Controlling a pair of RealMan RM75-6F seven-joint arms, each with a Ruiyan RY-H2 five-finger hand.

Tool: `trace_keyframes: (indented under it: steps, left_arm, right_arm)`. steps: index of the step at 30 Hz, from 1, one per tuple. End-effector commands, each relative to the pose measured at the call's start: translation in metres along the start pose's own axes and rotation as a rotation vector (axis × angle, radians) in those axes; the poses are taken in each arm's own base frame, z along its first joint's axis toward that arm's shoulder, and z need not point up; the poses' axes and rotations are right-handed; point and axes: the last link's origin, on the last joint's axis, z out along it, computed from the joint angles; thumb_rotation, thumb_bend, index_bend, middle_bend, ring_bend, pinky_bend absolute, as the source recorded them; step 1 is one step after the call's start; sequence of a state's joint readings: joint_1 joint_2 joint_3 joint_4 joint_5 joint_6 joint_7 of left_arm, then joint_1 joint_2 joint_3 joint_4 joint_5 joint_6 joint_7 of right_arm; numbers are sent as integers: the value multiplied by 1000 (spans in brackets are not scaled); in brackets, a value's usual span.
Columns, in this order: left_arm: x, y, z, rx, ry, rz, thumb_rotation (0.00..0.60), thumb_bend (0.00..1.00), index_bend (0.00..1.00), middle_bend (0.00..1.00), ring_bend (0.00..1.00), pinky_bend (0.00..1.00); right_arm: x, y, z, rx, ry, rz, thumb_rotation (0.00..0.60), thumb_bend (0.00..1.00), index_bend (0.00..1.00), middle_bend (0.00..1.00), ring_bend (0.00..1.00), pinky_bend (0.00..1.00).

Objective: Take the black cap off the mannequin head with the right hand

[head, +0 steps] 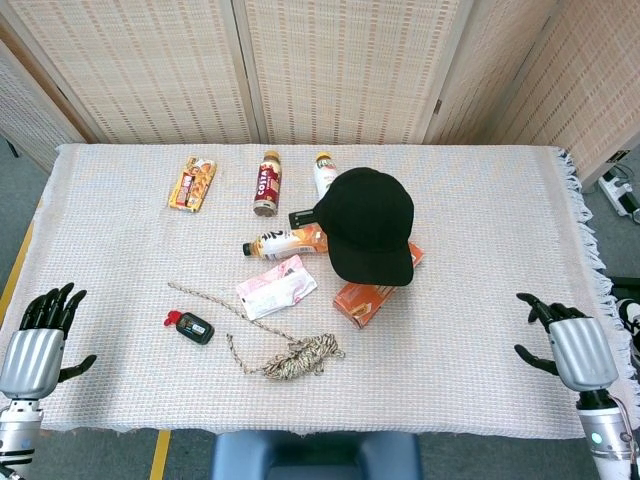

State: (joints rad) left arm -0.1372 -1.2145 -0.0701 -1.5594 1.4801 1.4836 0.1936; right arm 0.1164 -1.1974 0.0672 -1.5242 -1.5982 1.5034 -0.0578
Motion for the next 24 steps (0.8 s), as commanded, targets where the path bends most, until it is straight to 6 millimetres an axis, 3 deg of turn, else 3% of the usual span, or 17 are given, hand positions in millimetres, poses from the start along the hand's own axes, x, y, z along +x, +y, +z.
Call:
trace_keyframes:
  steps: [1, 8, 17, 24]
  left_arm:
    - [0, 0, 0, -2, 0, 0, 600, 132, 132, 86, 81, 137]
    - [0, -1, 0, -4, 1, -4, 600, 131, 133, 84, 78, 137]
    - [1, -1, 2, -9, -1, -4, 600, 132, 139, 84, 78, 137]
    - [2, -1, 6, -19, -13, -7, 600, 132, 157, 84, 81, 137]
  right_arm:
    - [-1, -13, 17, 67, 32, -5, 600, 87, 337, 782, 731, 833]
    - [0, -52, 58, 188, 96, 51, 600, 89, 389, 913, 904, 997]
    - [-10, -107, 102, 291, 105, 127, 600, 87, 418, 975, 985, 1000]
    - [-26, -136, 123, 311, 110, 174, 600, 89, 423, 982, 992, 1000]
